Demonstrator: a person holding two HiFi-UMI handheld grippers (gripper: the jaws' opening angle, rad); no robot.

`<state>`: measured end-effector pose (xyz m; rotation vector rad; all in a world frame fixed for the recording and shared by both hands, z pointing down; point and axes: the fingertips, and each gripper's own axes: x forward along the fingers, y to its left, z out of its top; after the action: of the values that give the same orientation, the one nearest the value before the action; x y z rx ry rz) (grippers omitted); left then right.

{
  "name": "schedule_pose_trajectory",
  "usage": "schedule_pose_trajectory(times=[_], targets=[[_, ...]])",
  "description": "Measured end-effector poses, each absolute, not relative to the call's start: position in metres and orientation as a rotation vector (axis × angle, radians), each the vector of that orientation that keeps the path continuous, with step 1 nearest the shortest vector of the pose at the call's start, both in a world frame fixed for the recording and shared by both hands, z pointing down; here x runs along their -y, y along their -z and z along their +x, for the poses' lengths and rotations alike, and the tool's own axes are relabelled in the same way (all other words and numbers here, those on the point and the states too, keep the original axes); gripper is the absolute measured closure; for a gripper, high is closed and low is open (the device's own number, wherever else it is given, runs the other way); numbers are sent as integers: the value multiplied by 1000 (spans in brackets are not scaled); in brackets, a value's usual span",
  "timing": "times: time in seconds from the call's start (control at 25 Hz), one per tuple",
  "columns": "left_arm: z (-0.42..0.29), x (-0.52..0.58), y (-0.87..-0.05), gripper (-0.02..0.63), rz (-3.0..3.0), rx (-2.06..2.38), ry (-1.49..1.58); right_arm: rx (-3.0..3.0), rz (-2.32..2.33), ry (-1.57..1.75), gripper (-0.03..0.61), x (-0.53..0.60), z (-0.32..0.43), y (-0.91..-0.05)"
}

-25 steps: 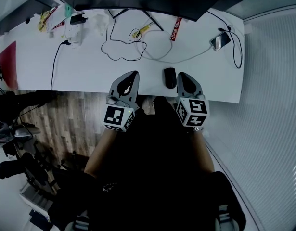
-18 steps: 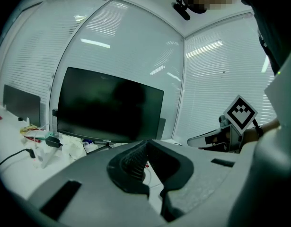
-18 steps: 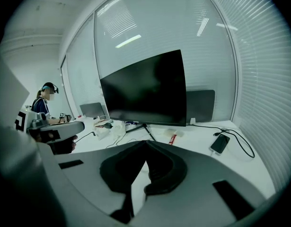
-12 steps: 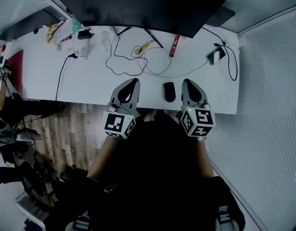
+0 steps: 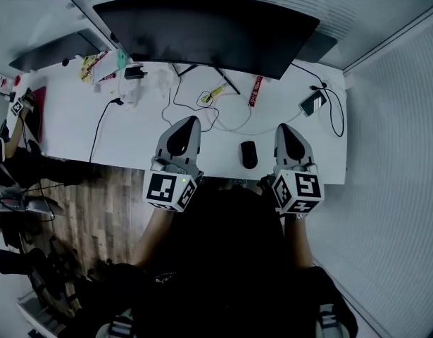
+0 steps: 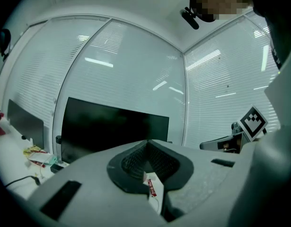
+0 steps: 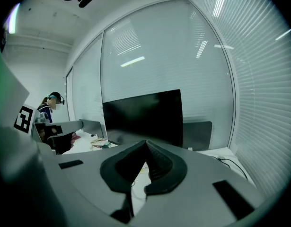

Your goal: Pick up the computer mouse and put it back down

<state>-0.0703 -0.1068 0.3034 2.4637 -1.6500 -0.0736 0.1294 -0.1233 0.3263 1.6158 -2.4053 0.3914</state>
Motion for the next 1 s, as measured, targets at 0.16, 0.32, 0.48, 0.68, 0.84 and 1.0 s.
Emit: schedule_pose_trajectory(times=[0.16, 0.32, 0.48, 0.68, 0.84, 1.0], targets=[[-78, 111, -275, 607, 2497, 1680, 114, 2455, 1629, -300, 580, 129, 132, -290], [-78, 114, -249, 607, 2526, 1669, 160, 2513, 1615, -222, 580, 133, 131, -258], [-76, 114, -228, 607, 2564, 1654, 219, 2573, 1583, -168, 578, 135, 125, -238], [-76, 111, -218, 607, 2589, 1677, 220, 2627, 1545, -127, 578, 132, 116, -222], [-71, 110, -222, 607, 2581, 1684, 214, 2637, 1524, -129, 580, 131, 115, -220], [-68, 107, -227, 607, 2577, 1676, 199, 2638, 1512, -149, 580, 131, 115, -225]])
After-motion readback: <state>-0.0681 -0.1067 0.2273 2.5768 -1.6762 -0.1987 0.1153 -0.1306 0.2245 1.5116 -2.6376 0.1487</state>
